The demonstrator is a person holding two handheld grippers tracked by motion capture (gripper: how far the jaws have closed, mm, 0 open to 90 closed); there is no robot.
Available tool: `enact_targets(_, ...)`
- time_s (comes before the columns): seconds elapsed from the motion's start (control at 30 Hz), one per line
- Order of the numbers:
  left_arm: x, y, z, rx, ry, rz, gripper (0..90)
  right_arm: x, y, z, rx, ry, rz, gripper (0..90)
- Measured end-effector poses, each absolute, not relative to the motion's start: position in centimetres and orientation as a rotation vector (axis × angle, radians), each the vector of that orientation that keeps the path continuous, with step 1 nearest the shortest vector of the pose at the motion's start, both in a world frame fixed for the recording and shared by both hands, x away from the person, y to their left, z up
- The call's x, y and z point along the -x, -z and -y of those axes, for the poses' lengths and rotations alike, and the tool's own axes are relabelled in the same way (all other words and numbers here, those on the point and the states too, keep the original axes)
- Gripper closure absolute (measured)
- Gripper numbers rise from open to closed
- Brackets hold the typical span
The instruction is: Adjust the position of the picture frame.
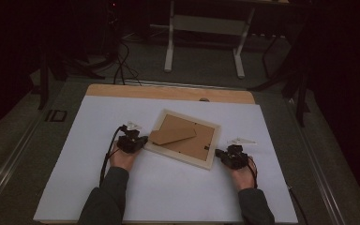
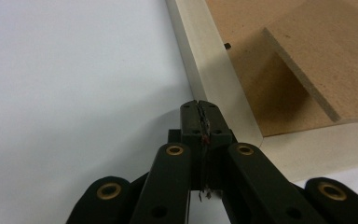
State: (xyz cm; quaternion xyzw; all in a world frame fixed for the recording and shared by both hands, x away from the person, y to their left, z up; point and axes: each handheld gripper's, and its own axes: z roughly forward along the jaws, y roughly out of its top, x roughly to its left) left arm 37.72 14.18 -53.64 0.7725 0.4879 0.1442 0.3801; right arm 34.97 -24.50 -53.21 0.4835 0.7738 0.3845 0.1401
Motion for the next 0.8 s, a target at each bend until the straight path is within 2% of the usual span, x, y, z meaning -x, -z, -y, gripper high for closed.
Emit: enact_targets(0.8, -34.6, 53.8, -14.9, -1.922, -0.341, -1.306, 90.0, -36.2, 52.8, 23.9, -1.33, -1.072, -2.312, 90.0)
